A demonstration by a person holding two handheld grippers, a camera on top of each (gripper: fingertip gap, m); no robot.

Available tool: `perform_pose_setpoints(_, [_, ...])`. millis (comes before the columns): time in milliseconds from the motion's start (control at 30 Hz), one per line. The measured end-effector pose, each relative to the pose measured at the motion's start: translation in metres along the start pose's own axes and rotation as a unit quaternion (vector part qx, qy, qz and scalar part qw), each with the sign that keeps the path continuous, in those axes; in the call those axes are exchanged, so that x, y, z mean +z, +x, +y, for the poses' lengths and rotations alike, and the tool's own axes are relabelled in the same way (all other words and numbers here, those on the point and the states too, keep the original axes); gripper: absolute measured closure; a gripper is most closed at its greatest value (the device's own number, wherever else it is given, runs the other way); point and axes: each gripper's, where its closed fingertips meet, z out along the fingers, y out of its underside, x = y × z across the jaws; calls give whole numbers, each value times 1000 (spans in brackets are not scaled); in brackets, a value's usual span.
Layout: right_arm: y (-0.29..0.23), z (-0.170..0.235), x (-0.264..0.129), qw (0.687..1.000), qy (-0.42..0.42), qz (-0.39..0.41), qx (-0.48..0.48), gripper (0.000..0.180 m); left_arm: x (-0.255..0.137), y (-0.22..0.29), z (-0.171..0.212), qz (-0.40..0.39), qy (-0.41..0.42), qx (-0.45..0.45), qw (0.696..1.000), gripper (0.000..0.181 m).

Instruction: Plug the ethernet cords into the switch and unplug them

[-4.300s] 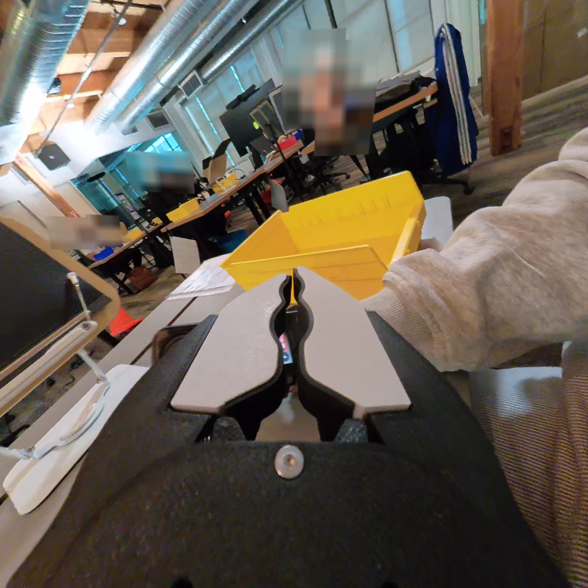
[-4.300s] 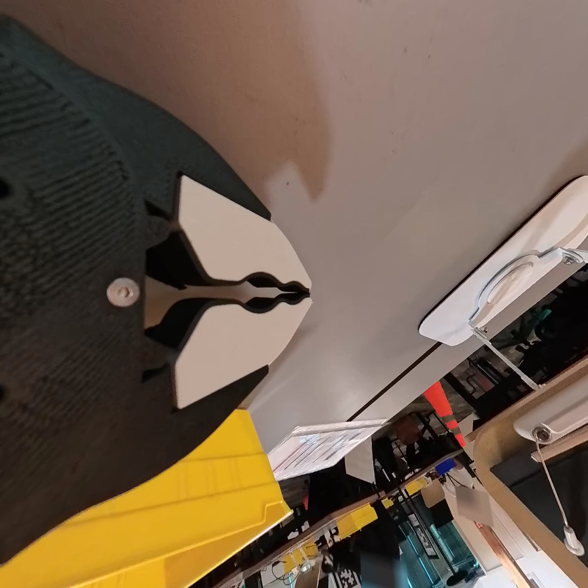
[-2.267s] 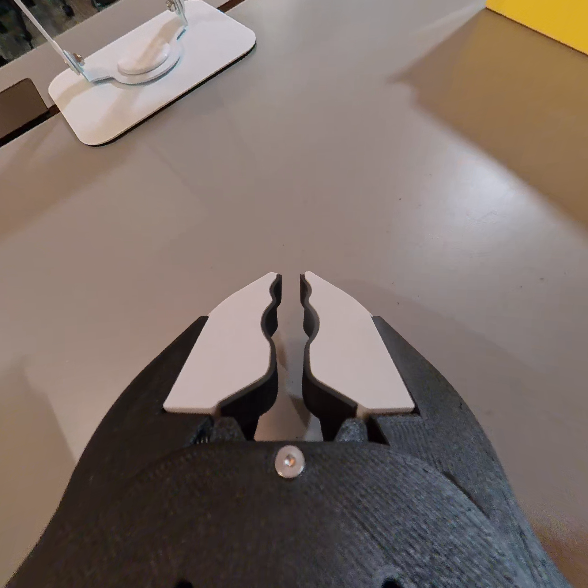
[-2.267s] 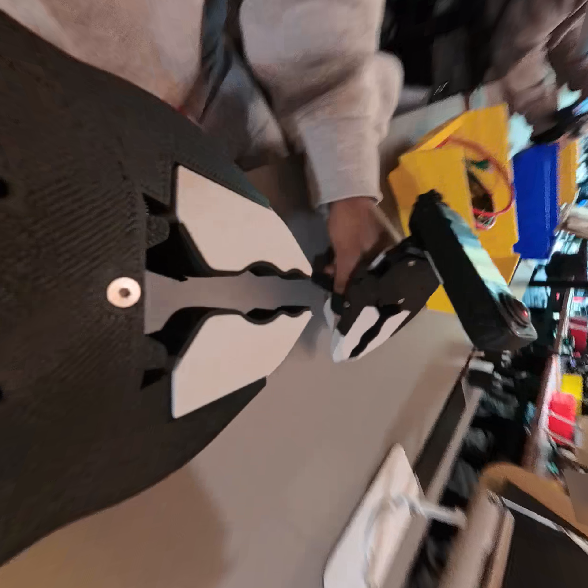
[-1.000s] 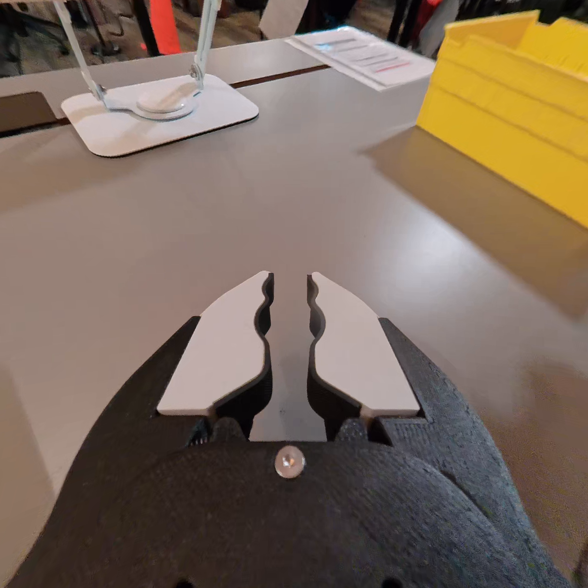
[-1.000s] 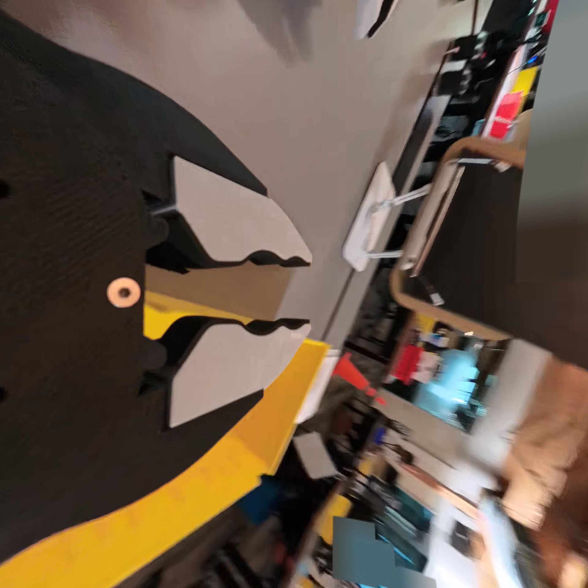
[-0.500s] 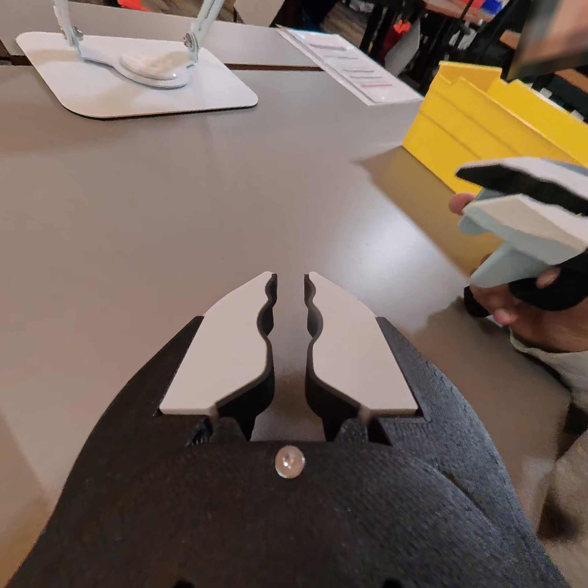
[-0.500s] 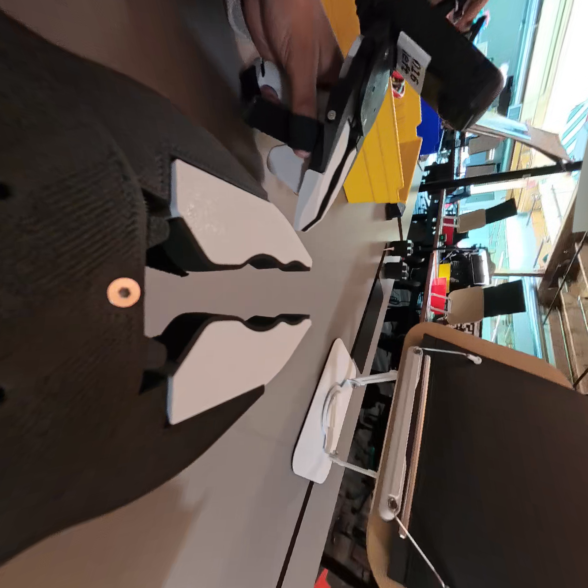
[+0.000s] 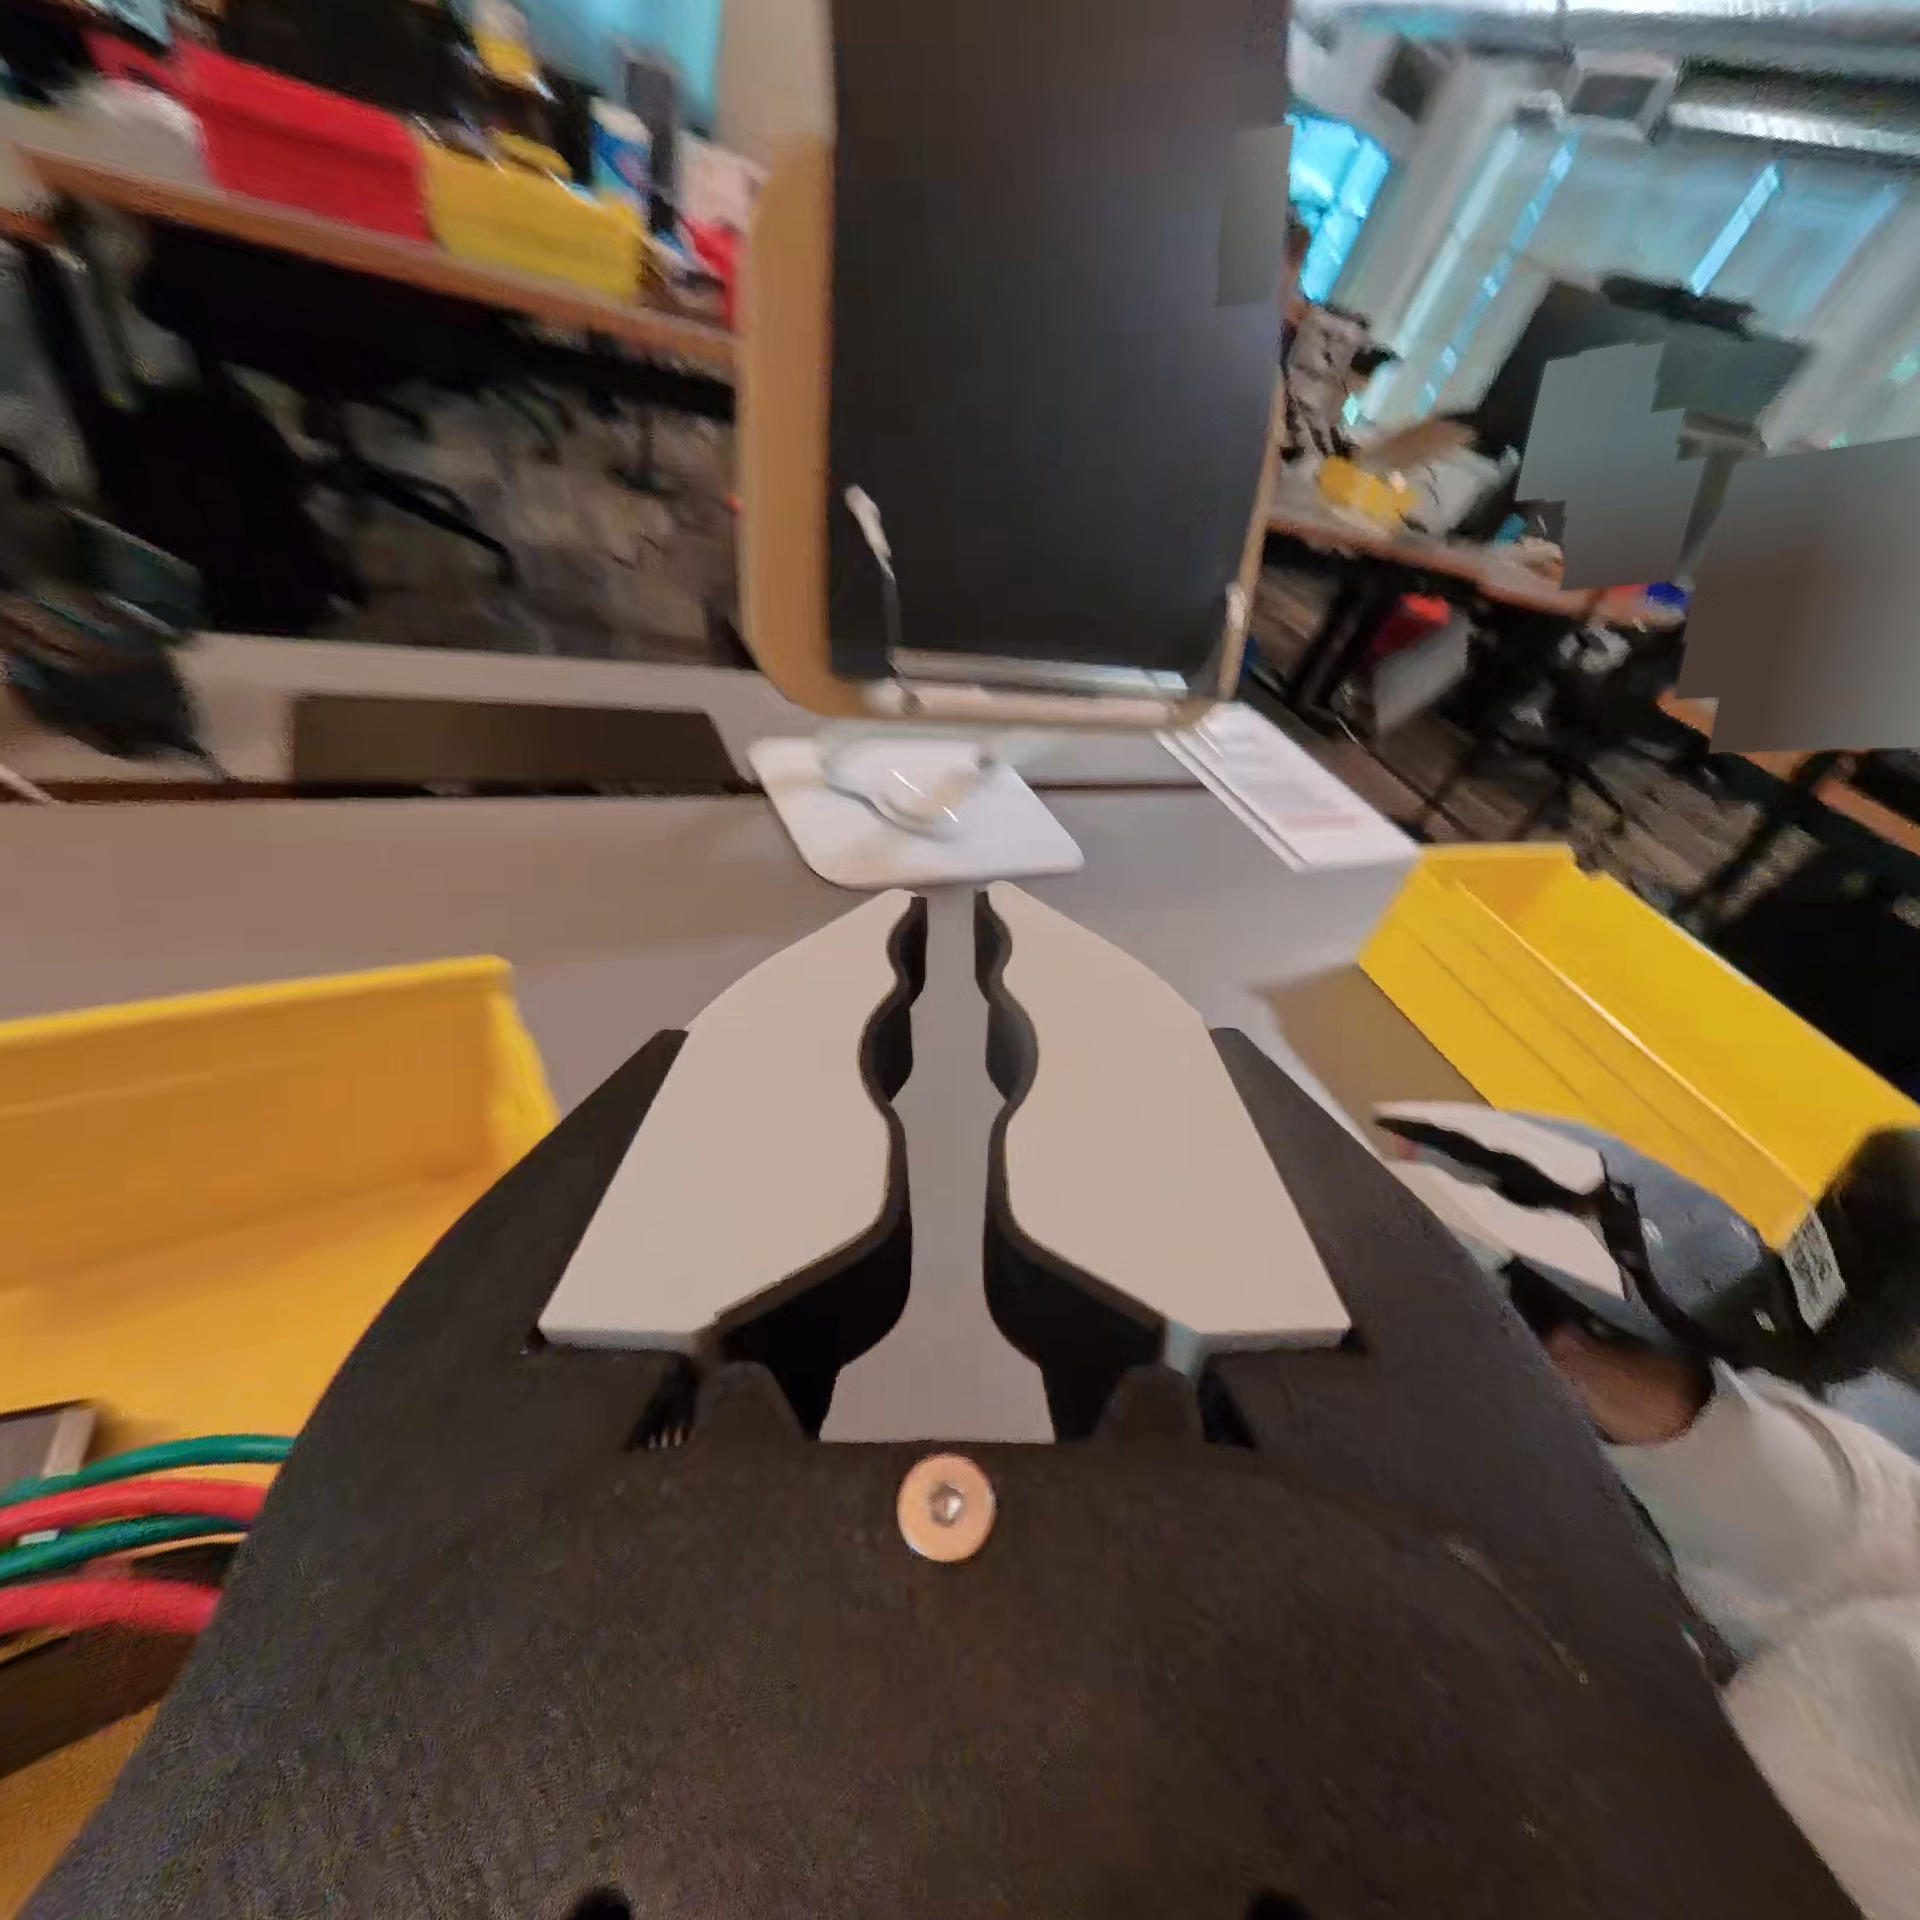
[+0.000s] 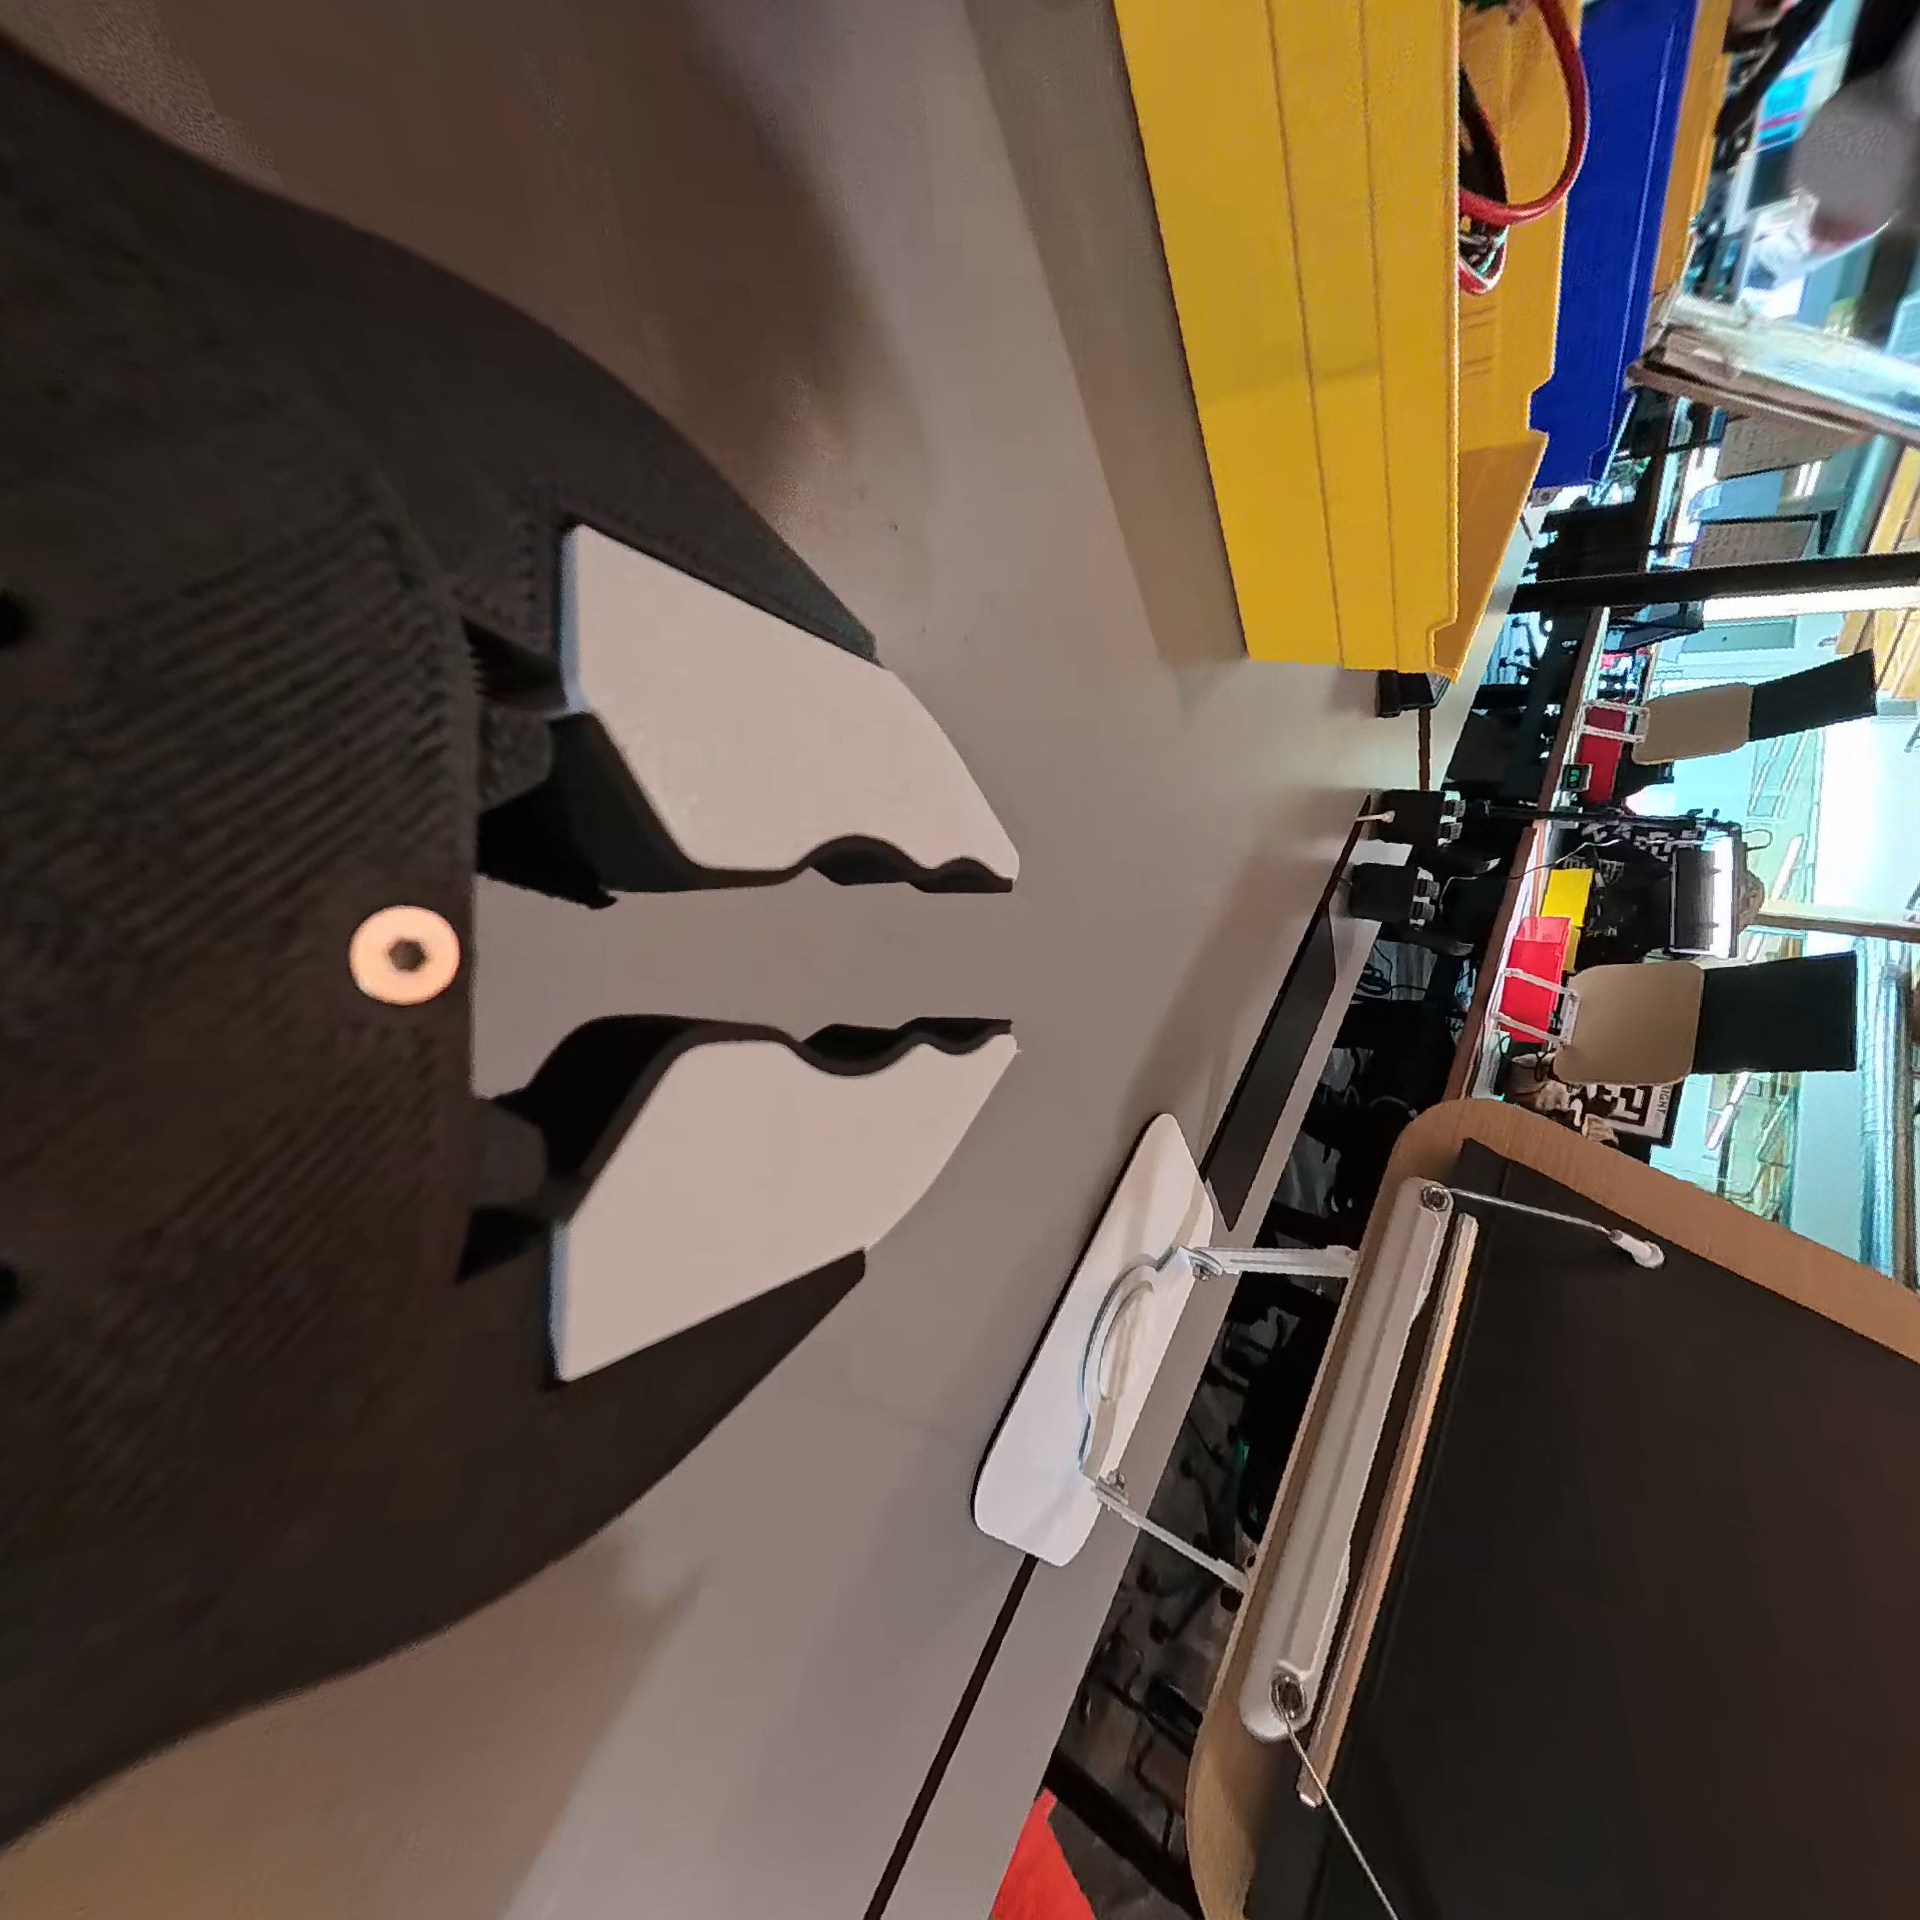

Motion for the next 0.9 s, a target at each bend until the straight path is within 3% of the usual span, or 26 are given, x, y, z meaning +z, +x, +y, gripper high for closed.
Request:
perform_pose_setpoints(67, [4,-1,-1,1000,4,2,14,157,-9,-27,-24,-9,7,5,1000,177])
perform_pose_setpoints(100, [5,-1,-1,1000,5,3,22,157,-7,-49,-26,-26,-31,9,999,172])
perform_pose_setpoints(133, [7,-2,-2,1000,6,3,29,157,-2,-78,-19,-60,-90,8,994,156])
perform_pose_setpoints(167, [9,-2,-2,999,7,4,36,157,1,-108,-5,-96,-165,4,982,155])
perform_pose_setpoints(300, [13,-2,-3,999,10,9,46,157,-4,-179,67,-125,-420,-57,897,149])
perform_pose_setpoints(433, [13,-1,-1,999,4,16,28,159,-25,-217,122,-169,-596,-14,784,114])
perform_pose_setpoints(500, [12,0,0,1000,1,18,19,160,-24,-228,136,-174,-626,-11,760,109])
perform_pose_setpoints(600, [14,1,1,1000,0,20,17,163,-13,-237,142,-165,-619,-42,766,111])
perform_pose_setpoints(700, [18,0,2,999,2,20,28,164,-21,-252,154,-176,-648,-60,738,105])
perform_pose_setpoints(733, [19,0,3,999,4,20,33,164,-18,-258,151,-182,-639,-53,745,110])
perform_pose_setpoints(900, [27,-1,3,998,10,17,64,164,-22,-260,155,-185,-663,-47,724,106])
